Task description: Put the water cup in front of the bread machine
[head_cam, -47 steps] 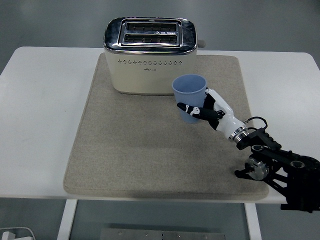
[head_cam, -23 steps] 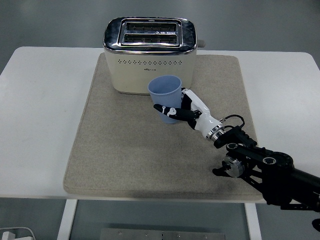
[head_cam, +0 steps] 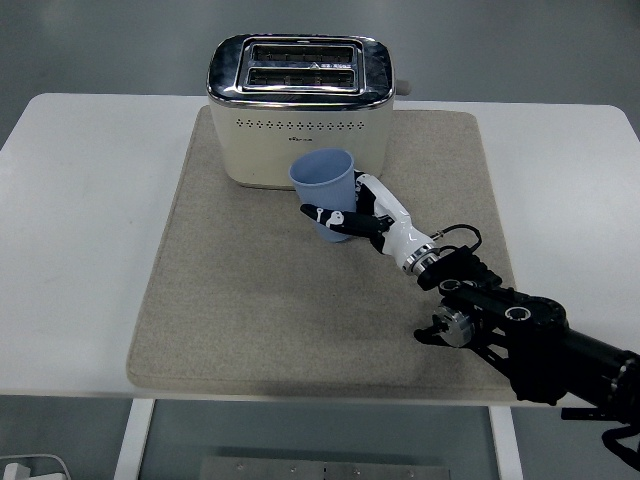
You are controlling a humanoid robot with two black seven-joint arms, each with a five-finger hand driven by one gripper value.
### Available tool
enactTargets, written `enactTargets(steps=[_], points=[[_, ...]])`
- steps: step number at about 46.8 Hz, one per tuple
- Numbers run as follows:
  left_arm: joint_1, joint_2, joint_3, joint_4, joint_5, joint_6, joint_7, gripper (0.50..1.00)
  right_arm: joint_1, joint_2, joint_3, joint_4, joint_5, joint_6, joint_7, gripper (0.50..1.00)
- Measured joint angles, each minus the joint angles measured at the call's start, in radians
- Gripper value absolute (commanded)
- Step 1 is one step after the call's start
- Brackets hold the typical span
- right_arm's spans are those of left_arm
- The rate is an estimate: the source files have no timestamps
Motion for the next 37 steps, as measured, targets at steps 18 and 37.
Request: enactTargets(steps=[18, 37], points=[[0.0, 0.0, 0.0, 0.0, 0.0, 0.0, 0.0, 1.0, 0.018, 0.0, 0.001, -0.028, 0.001, -0.001, -0.001, 0.5], [0.0, 0.0, 0.0, -0.007, 0.0, 0.0, 0.0, 1.0, 0.004, 0.0, 0.021, -0.028, 0.007, 0.0, 0.003, 0.682]])
